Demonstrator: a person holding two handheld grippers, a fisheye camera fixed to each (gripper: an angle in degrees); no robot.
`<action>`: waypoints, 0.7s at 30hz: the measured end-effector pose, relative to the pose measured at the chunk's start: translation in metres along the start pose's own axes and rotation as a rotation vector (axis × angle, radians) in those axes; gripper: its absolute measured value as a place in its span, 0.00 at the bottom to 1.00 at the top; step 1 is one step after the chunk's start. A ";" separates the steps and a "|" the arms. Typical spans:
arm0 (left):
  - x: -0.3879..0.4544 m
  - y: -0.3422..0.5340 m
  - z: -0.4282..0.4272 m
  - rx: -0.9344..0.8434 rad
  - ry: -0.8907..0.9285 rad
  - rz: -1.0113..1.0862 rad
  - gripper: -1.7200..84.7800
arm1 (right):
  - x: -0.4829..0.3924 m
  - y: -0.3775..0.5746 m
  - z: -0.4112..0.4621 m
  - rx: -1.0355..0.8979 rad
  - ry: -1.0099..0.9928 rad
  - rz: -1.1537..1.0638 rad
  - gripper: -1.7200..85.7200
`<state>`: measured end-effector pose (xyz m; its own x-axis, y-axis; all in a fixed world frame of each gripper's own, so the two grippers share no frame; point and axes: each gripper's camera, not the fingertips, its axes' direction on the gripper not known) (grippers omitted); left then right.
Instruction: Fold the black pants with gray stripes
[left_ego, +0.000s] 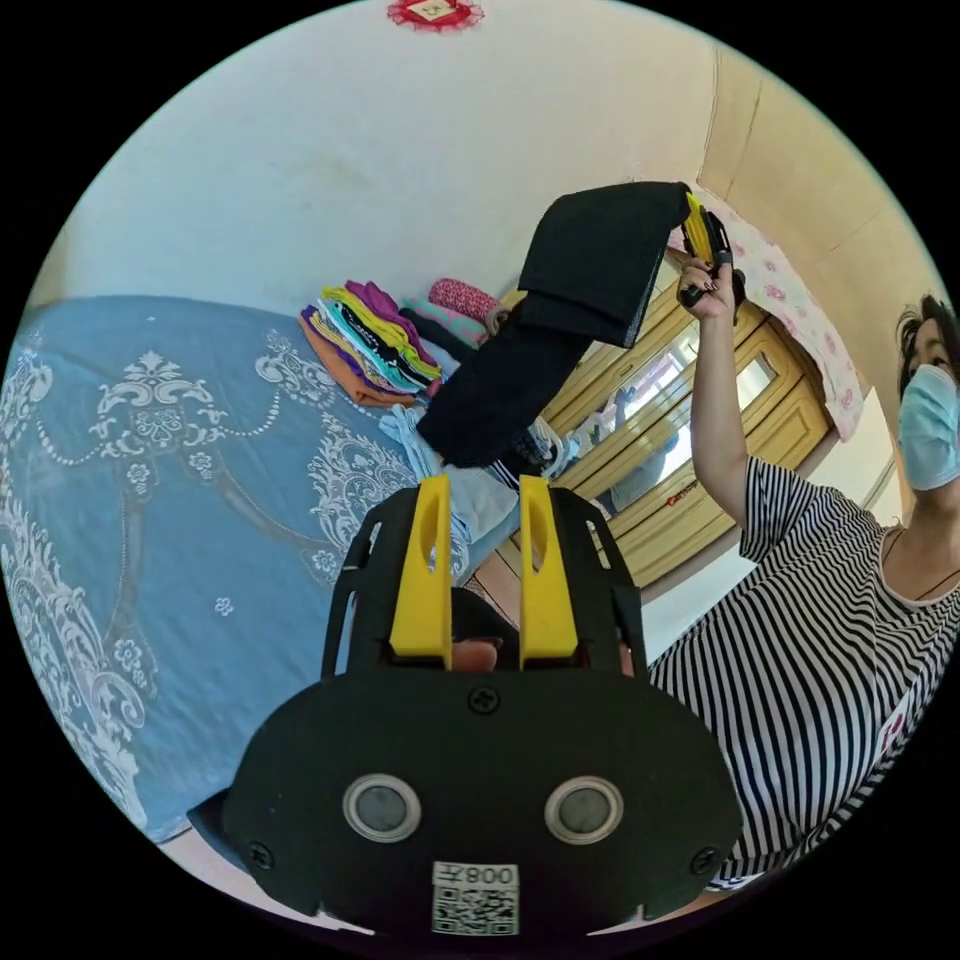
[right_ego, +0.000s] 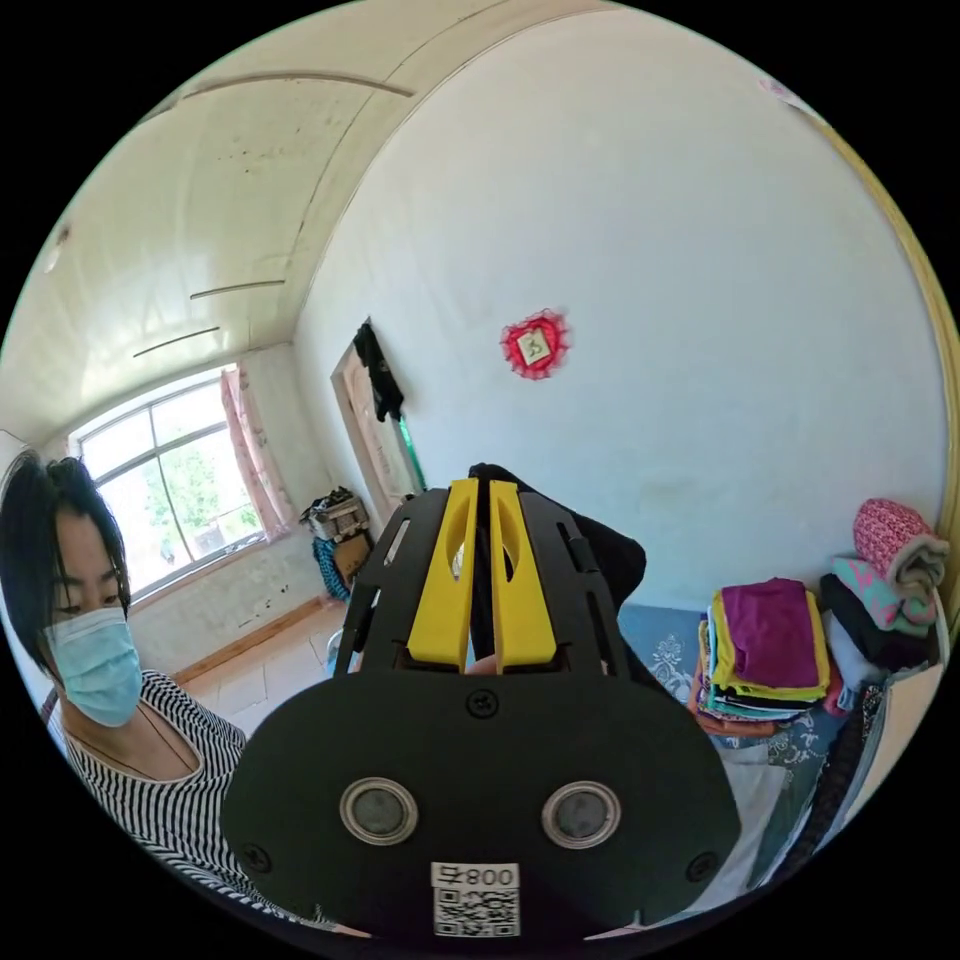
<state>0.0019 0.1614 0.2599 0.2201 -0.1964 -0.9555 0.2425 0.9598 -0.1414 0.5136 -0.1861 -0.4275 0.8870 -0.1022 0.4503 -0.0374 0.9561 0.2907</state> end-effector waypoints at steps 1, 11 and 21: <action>0.004 0.005 -0.009 0.007 -0.007 -0.003 0.14 | -0.016 -0.006 0.011 -0.005 -0.022 -0.004 0.03; 0.071 0.096 -0.173 0.224 -0.320 -0.078 0.17 | -0.134 -0.026 0.133 -0.071 -0.340 -0.027 0.03; 0.072 0.179 -0.283 0.459 -0.203 -0.385 0.18 | -0.217 -0.010 0.293 -0.274 -0.521 -0.012 0.03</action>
<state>-0.2066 0.3755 0.0920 0.2008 -0.5879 -0.7836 0.7107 0.6380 -0.2966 0.1864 -0.2545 -0.2805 0.5413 -0.1684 0.8238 0.1527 0.9831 0.1006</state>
